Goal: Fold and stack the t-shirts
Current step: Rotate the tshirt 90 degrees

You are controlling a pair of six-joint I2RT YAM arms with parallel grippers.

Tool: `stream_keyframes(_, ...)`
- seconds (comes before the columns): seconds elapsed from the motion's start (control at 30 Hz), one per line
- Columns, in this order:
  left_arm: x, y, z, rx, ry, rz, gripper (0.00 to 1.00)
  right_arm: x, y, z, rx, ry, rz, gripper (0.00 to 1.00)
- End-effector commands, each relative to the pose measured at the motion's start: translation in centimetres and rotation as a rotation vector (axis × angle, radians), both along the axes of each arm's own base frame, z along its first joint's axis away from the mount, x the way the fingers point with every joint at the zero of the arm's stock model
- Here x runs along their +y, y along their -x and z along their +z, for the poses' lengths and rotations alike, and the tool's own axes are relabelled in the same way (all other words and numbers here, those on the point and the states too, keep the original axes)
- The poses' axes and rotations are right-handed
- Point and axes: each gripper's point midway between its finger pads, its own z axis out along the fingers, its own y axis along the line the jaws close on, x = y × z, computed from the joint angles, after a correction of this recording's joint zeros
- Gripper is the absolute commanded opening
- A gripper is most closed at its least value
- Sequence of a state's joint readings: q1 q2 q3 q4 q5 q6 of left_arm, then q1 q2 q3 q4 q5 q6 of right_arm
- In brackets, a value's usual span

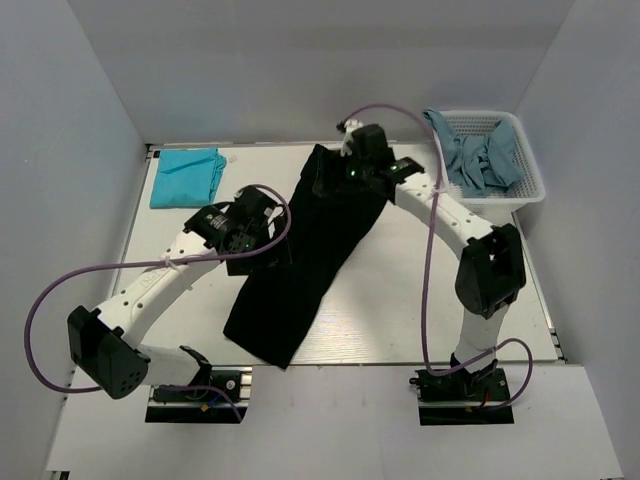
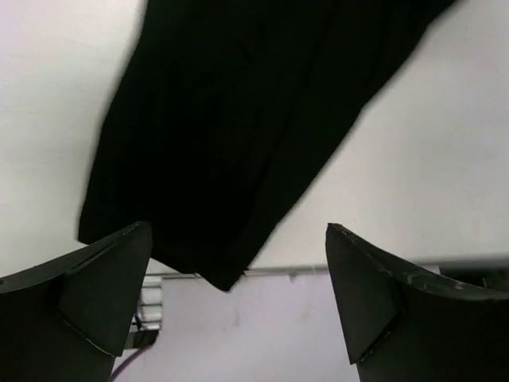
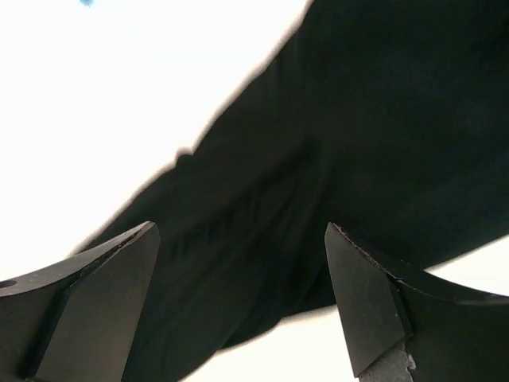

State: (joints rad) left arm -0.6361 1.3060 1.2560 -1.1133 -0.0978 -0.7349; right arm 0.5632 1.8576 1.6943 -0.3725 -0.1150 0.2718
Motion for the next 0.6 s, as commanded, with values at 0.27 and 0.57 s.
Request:
stream_keyframes(0.27, 4.0, -6.4, 1.9, -0.141, -0.079, 0.212, 1.00, 1.6, 7.4, -14.7, 0.441, 0.191, -0.047, 0.90)
stream_keyframes(0.57, 6.0, -6.6, 0.8, -0.102, -0.094, 0.249, 1.00, -2.6, 5.5, -22.5, 0.571, 0.358, -0.167, 0.90)
